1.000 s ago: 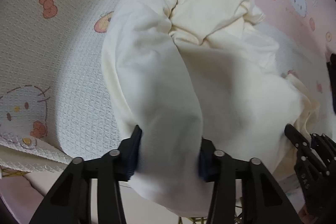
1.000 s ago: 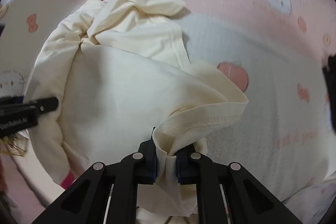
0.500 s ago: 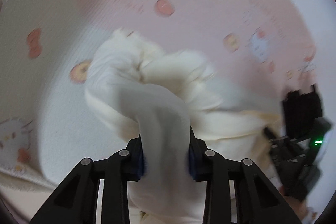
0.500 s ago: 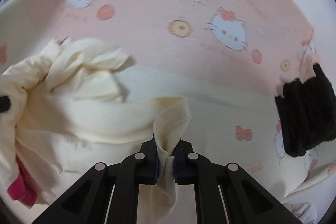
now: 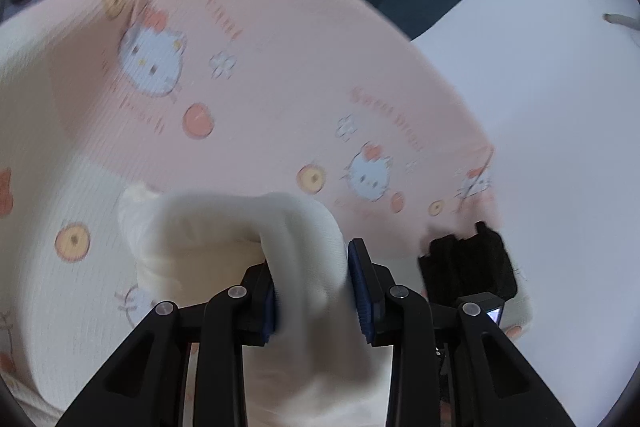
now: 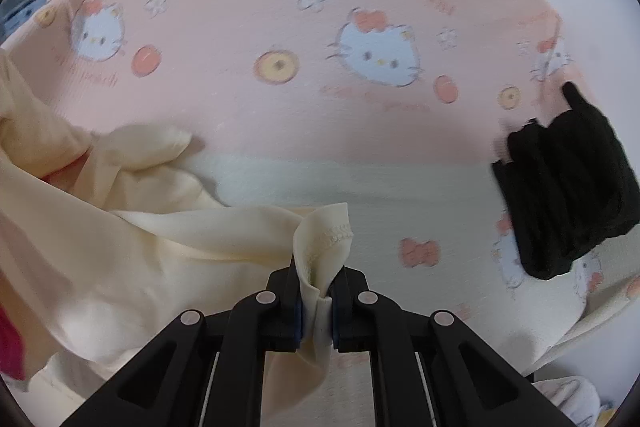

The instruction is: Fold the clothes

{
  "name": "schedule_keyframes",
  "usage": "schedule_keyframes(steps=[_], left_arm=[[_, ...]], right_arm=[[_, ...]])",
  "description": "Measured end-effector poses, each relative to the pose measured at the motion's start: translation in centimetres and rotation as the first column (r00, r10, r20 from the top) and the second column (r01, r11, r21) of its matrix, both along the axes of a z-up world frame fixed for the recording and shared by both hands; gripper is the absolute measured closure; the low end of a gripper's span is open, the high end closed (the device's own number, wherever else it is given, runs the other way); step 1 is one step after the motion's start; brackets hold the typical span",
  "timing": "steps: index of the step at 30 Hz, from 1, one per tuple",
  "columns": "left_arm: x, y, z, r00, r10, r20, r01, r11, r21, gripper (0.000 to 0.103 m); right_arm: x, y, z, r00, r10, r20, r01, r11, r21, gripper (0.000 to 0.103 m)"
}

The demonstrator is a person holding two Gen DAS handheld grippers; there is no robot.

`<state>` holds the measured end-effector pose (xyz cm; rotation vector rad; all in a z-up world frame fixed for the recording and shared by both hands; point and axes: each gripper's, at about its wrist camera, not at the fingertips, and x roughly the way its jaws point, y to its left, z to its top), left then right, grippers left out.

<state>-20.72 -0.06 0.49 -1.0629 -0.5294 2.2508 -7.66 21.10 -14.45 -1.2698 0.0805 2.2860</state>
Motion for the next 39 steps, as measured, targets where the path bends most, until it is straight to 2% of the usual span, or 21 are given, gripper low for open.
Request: schedule_keyframes(steps=[4, 9, 12, 15, 20, 25, 30, 33, 36, 39], left_arm=[[-0.1, 1.7, 2.8, 0.997, -0.042, -0.072, 0.041, 0.999, -0.011, 0.075], [-0.7, 3.5, 5.2, 0.986, -0.087, -0.145, 0.091, 0.996, 0.015, 0.075], [-1.7, 4.6, 5.8, 0.979, -0.100, -0.176, 0.103, 0.995, 0.004, 0.075], [-2.5, 5.3, 5.5, 0.981, -0.104, -0.166, 0.109, 0.994, 0.021, 0.075], [-3.3, 6.5, 2.5, 0.987, -0.120, -0.107, 0.118, 0.993, -0.026, 0.075], [-2.9, 6.9, -2.2, 0.991, -0.134, 0.000, 0.134, 0.984, -0.115, 0.075], [-1.0, 5.2, -6.2, 0.990, -0.120, 0.072, 0.132, 0.972, -0.195, 0.075], [0.2, 2.7, -8.4, 0.990, -0.065, 0.124, 0.095, 0.963, -0.252, 0.074], [0.9, -0.7, -10.8, 0.983, 0.054, 0.176, 0.008, 0.942, -0.335, 0.074], [0.8, -4.5, -13.2, 0.948, 0.204, 0.244, -0.083, 0.900, -0.428, 0.075]], right_arm=[[-0.1, 1.7, 2.0, 0.999, -0.023, -0.028, 0.024, 0.999, 0.037, 0.096], [-0.2, 3.9, 4.6, 0.997, -0.047, -0.067, 0.052, 0.995, 0.079, 0.096], [-0.2, 5.3, 6.1, 0.995, -0.059, -0.086, 0.068, 0.992, 0.105, 0.096], [-0.1, 6.4, 6.7, 0.994, -0.070, -0.086, 0.079, 0.991, 0.110, 0.096], [0.2, 7.2, 5.9, 0.995, -0.081, -0.053, 0.086, 0.990, 0.108, 0.096], [1.1, 7.4, 2.7, 0.995, -0.096, 0.024, 0.094, 0.993, 0.073, 0.096], [2.1, 7.6, -0.7, 0.989, -0.113, 0.098, 0.110, 0.993, 0.030, 0.096], [2.7, 7.7, -2.5, 0.983, -0.119, 0.137, 0.120, 0.993, -0.002, 0.096], [3.1, 7.3, -3.7, 0.980, -0.116, 0.161, 0.120, 0.993, -0.017, 0.096], [3.4, 6.9, -4.5, 0.976, -0.113, 0.185, 0.119, 0.993, -0.022, 0.096]])
